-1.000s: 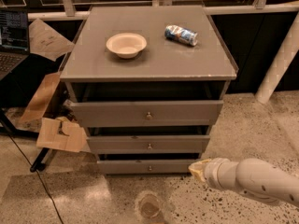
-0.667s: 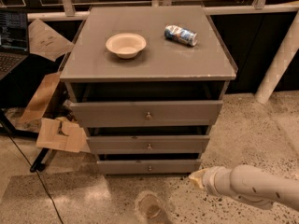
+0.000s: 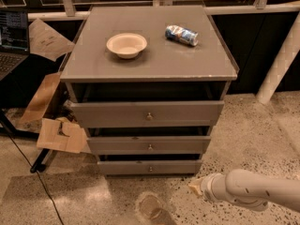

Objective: Open bottom drawer

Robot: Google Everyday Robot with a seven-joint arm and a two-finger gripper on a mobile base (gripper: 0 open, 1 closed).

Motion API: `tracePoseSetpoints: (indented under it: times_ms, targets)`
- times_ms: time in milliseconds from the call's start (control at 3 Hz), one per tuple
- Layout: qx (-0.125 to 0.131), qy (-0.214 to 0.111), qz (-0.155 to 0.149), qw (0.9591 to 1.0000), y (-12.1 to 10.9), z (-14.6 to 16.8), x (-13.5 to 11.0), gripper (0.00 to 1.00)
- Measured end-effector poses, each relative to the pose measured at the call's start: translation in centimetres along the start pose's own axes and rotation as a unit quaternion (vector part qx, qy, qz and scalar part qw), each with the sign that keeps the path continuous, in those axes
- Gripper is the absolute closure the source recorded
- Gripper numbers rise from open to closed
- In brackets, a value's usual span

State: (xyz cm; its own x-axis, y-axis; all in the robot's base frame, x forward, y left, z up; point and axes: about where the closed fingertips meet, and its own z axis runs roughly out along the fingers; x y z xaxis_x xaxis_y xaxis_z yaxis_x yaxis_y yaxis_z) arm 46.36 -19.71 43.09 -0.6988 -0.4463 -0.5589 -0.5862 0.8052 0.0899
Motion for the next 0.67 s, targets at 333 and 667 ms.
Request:
tracePoseSetpoints:
  times_ms: [333,667]
  targets:
    - [0.011,-0.015,0.014,0.9997,-0.4,0.7,0.4,1.0]
    - [0.02,-0.049,0.013,0.9985,-1.4,2.6,0.5,1.0]
